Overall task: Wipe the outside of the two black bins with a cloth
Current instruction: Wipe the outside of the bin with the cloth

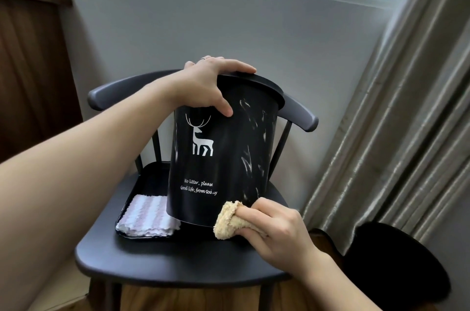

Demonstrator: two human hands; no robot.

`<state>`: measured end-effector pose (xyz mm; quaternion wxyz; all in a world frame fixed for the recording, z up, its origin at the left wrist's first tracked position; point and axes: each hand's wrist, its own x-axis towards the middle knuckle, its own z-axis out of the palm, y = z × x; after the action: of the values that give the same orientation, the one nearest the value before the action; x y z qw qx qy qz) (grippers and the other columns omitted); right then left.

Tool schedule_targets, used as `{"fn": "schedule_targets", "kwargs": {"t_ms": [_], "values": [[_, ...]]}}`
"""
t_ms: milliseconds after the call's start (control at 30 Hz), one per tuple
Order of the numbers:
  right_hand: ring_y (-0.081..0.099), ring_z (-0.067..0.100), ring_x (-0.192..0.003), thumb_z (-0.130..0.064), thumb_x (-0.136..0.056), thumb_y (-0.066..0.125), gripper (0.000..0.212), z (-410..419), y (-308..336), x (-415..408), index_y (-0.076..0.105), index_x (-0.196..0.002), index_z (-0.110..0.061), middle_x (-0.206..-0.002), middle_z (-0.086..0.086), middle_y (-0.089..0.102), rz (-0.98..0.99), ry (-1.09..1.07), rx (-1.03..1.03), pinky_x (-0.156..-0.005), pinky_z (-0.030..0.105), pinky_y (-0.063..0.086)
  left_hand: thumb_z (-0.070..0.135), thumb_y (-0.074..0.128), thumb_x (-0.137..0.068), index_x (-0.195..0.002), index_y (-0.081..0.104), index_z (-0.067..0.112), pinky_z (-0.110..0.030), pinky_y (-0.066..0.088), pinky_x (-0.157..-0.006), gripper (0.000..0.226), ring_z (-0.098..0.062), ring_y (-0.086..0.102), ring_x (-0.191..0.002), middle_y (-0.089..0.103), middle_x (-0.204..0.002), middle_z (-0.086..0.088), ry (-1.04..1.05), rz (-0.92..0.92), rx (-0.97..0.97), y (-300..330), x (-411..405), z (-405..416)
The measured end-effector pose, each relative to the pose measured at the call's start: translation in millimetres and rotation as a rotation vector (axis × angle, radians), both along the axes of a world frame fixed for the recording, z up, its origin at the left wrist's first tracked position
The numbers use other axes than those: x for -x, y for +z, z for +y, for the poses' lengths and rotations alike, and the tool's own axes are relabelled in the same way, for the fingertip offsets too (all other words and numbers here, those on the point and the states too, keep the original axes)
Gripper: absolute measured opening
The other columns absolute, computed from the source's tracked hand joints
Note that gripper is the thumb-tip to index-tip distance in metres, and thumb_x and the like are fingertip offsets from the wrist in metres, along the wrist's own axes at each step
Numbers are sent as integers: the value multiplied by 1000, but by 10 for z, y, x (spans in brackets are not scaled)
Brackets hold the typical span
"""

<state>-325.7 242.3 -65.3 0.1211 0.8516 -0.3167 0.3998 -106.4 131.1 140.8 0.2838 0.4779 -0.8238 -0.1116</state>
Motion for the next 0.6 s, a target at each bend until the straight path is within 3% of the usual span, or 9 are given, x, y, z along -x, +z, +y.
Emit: {"fn": "schedule_targets", "kwargs": {"t_ms": [100, 233, 400, 600], "values": [[57, 15, -69, -32, -94, 68, 20, -14, 54, -3, 73, -109, -19, -82, -2, 61, 38, -9, -1, -55, 31, 51, 19, 90, -69, -125, 46, 76, -33, 29, -106, 91, -23, 34, -128, 44, -111, 30, -7, 11, 4, -20, -31, 8], [62, 21, -68, -28, -92, 69, 23, -158, 336, -48, 74, -110, -15, -83, 2, 63, -60, -16, -28, -58, 35, 54, 16, 91, -66, -125, 50, 72, -45, 35, -117, 91, -26, 41, -135, 51, -136, 13, -38, 21, -18, -16, -82, 14], [62, 21, -69, -26, -87, 75, 26, -387, 759, -159, 74, -111, -15, -84, 1, 64, -196, -131, -1, -60, 41, 55, 15, 90, -67, -129, 49, 71, -46, 37, -117, 93, -28, 44, -136, 51, -144, 14, -67, -19, -39, 7, -96, 22], [60, 21, -65, -26, -90, 72, 20, -208, 538, -57, 75, -106, -14, -78, 2, 61, 83, -32, 73, -51, 36, 52, 16, 89, -68, -124, 46, 76, -48, 34, -118, 92, -27, 36, -138, 50, -133, 16, -63, -17, -29, -7, -93, 65]]}}
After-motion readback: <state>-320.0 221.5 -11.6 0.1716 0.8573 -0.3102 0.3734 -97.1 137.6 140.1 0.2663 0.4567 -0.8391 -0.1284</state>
